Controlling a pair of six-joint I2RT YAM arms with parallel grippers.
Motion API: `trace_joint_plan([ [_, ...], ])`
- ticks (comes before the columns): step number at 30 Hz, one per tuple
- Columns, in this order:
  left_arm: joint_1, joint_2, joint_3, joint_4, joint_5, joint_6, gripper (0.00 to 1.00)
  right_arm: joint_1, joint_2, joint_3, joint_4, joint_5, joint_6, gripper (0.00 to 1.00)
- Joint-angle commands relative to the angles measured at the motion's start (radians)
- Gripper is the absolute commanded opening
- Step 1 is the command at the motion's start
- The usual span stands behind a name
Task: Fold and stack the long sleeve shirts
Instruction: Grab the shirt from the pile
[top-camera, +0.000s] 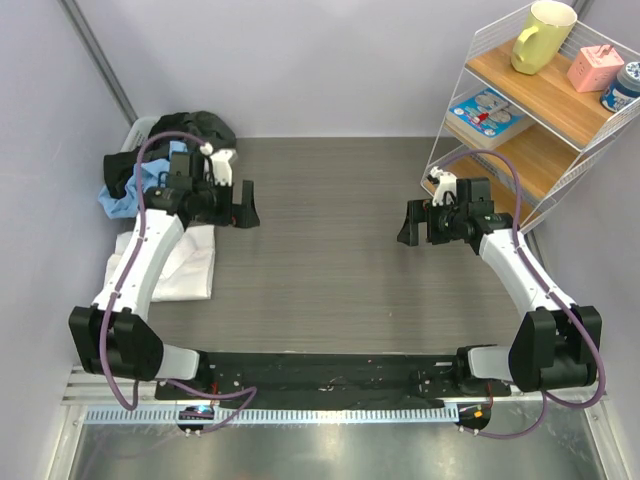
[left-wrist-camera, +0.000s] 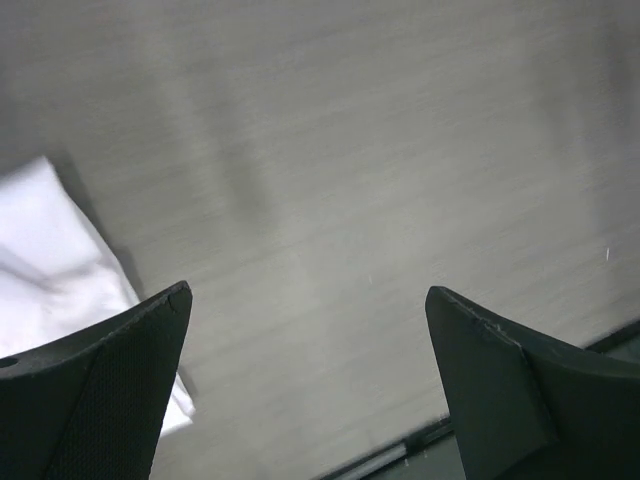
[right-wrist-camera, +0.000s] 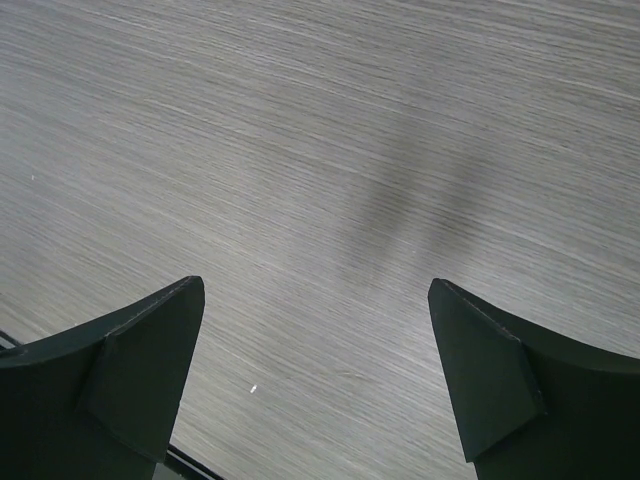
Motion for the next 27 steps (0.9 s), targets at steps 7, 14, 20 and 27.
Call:
trace_joint_plan([
  [7,0.028,0.184,0.448,0.047,-0.123,0.183,1.0,-0.006,0.013,0.043,0.007,-0.026,-0.019,1.0],
  [14,0.172,0.411,0.713,0.173,-0.144,0.197,1.0,-0.004,0.022,0.043,-0.002,-0.025,-0.026,1.0],
  [20,0.32,0.551,0.859,0.123,-0.093,0.128,1.0,-0.004,0.022,0.041,-0.007,-0.008,-0.033,1.0],
  [27,0.474,0.553,0.751,0.01,-0.043,0.12,1.0,-0.004,0.039,0.04,-0.007,-0.013,-0.036,1.0],
])
